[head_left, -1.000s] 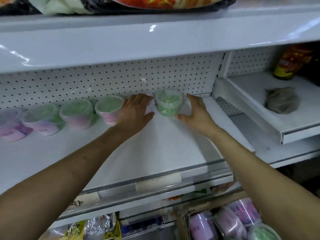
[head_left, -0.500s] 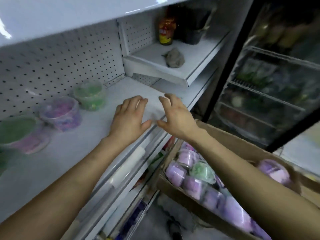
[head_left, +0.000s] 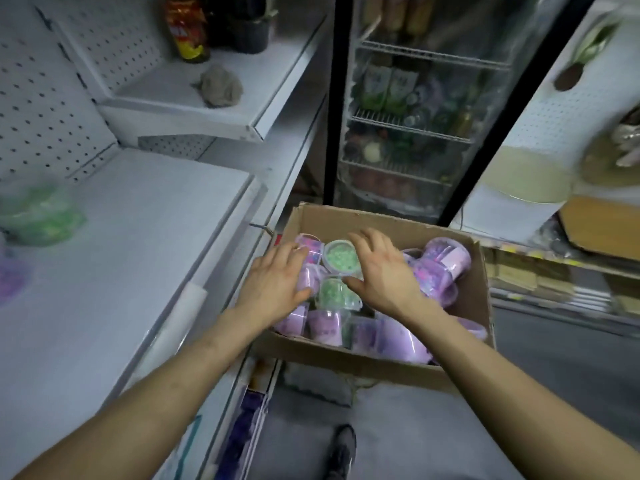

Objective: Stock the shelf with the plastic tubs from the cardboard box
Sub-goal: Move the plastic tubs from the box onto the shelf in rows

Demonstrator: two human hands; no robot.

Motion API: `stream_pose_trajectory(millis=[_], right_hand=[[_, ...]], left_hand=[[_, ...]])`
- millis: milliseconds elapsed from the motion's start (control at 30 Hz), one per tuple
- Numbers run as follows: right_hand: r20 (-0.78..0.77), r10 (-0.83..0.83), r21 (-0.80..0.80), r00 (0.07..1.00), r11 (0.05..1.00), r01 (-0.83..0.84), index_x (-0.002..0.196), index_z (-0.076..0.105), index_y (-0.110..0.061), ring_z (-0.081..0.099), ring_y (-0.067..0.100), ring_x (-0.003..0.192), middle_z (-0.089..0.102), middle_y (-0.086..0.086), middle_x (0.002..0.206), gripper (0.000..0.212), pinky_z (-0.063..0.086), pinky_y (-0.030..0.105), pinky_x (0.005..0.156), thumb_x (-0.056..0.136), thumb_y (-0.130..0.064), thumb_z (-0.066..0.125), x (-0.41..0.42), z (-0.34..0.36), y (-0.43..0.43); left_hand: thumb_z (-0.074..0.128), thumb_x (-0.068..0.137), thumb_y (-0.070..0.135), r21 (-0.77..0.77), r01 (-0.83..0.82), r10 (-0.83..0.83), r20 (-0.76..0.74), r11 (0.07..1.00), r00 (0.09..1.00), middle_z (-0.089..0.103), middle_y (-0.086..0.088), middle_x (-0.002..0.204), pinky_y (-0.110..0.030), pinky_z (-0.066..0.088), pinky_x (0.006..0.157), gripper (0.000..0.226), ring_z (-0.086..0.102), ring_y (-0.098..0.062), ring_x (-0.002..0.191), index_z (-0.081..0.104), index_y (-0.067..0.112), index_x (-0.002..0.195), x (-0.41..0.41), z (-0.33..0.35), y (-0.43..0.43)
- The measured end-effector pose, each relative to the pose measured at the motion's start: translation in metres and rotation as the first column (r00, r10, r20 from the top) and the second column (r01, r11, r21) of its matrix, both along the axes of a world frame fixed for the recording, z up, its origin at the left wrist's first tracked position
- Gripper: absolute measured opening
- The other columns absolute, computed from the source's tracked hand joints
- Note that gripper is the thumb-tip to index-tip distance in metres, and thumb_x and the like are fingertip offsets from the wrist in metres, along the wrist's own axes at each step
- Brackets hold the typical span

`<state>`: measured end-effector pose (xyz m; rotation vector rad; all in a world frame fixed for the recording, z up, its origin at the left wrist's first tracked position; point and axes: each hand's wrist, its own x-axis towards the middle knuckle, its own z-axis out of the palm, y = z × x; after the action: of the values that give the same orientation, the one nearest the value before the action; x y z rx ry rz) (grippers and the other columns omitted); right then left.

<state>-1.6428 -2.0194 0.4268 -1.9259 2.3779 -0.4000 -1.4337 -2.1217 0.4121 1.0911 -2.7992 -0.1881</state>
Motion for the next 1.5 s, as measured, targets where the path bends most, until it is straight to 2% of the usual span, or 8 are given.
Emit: stream_pose_trajectory(millis=[133, 367, 567, 700, 900, 1267, 1367, 1500], right_hand=[[0.093, -0.118, 0.044, 0.989, 0.993, 0.114, 0.15, 0.046, -0.013, 0.045, 0.038, 0.138, 0.044, 0.016, 0.151, 0.081, 0.043, 0.047, 0.113, 0.082, -0.046, 0.072, -0.033, -0.017, 0.025], [0.192, -0.249, 0.117, 0.949, 0.966, 0.229, 0.151, 0.046, -0.011, 0.042, 0.038, 0.141, 0.04, 0.016, 0.157, 0.075, 0.043, 0.048, 0.11, 0.087, -0.039, 0.076, -0.08, -0.052, 0.064], [0.269, -0.442, 0.101, 0.856, 0.897, 0.431, 0.149, 0.047, -0.008, 0.045, 0.041, 0.134, 0.042, 0.018, 0.151, 0.069, 0.045, 0.05, 0.107, 0.092, -0.038, 0.073, -0.108, -0.066, 0.08], [0.345, -0.49, 0.147, 0.801, 0.871, 0.469, 0.15, 0.044, -0.006, 0.044, 0.041, 0.134, 0.041, 0.019, 0.15, 0.072, 0.043, 0.049, 0.108, 0.093, -0.037, 0.074, -0.117, -0.075, 0.079], [0.275, -0.473, 0.239, 0.837, 0.877, 0.417, 0.157, 0.036, -0.013, 0.038, 0.038, 0.139, 0.033, 0.015, 0.155, 0.085, 0.045, 0.05, 0.108, 0.088, -0.041, 0.078, -0.123, -0.08, 0.069], [0.002, -0.369, 0.219, 0.93, 0.907, 0.359, 0.151, 0.044, -0.012, 0.047, 0.038, 0.118, 0.043, 0.016, 0.14, 0.085, 0.056, 0.051, 0.088, 0.08, -0.037, 0.085, -0.127, -0.085, 0.053], [0.018, -0.367, 0.207, 0.93, 0.911, 0.356, 0.15, 0.046, -0.015, 0.044, 0.036, 0.117, 0.044, 0.015, 0.133, 0.086, 0.059, 0.051, 0.082, 0.077, -0.037, 0.087, -0.128, -0.081, 0.05], [0.048, -0.374, 0.184, 0.926, 0.915, 0.36, 0.152, 0.044, -0.02, 0.038, 0.034, 0.127, 0.042, 0.012, 0.139, 0.084, 0.056, 0.048, 0.077, 0.079, -0.04, 0.082, -0.125, -0.072, 0.039]], left_hand=[[0.065, 0.088, 0.054, 0.085, -0.008, 0.004, 0.046, 0.996, 0.999, 0.038, -0.005, 0.156, -0.047, 0.045, 0.107, 0.08, 0.046, -0.03, 0.137, 0.033, 0.022, 0.154, -0.016, -0.02, 0.001], [0.062, 0.09, 0.057, 0.216, -0.056, 0.036, 0.093, 0.975, 0.995, 0.04, -0.002, 0.156, -0.048, 0.049, 0.105, 0.077, 0.052, -0.029, 0.133, 0.03, 0.027, 0.154, -0.043, -0.05, -0.003], [0.066, 0.091, 0.053, 0.316, -0.087, 0.043, 0.142, 0.945, 0.989, 0.039, -0.004, 0.155, -0.047, 0.046, 0.108, 0.078, 0.045, -0.029, 0.139, 0.033, 0.024, 0.155, -0.066, -0.072, -0.013], [0.071, 0.086, 0.053, 0.354, -0.034, -0.028, 0.167, 0.935, 0.986, 0.036, -0.004, 0.157, -0.05, 0.045, 0.11, 0.084, 0.043, -0.029, 0.141, 0.03, 0.027, 0.155, -0.078, -0.087, -0.021], [0.074, 0.08, 0.057, 0.344, 0.096, -0.175, 0.208, 0.934, 0.962, 0.02, -0.005, 0.165, -0.052, 0.035, 0.118, 0.103, 0.032, -0.031, 0.148, 0.016, 0.028, 0.16, -0.086, -0.105, -0.033], [0.076, 0.082, 0.053, 0.295, 0.199, -0.271, 0.227, 0.935, 0.935, 0.024, -0.005, 0.161, -0.043, 0.035, 0.117, 0.114, 0.031, -0.026, 0.145, 0.002, 0.023, 0.163, -0.086, -0.102, -0.035], [0.073, 0.083, 0.056, 0.262, 0.239, -0.295, 0.199, 0.935, 0.934, 0.027, -0.007, 0.158, -0.044, 0.038, 0.114, 0.113, 0.033, -0.026, 0.144, 0.003, 0.022, 0.164, -0.086, -0.105, -0.032], [0.07, 0.084, 0.058, 0.229, 0.241, -0.271, 0.108, 0.943, 0.957, 0.035, -0.006, 0.153, -0.043, 0.041, 0.109, 0.102, 0.038, -0.027, 0.14, 0.016, 0.021, 0.162, -0.088, -0.111, -0.025]])
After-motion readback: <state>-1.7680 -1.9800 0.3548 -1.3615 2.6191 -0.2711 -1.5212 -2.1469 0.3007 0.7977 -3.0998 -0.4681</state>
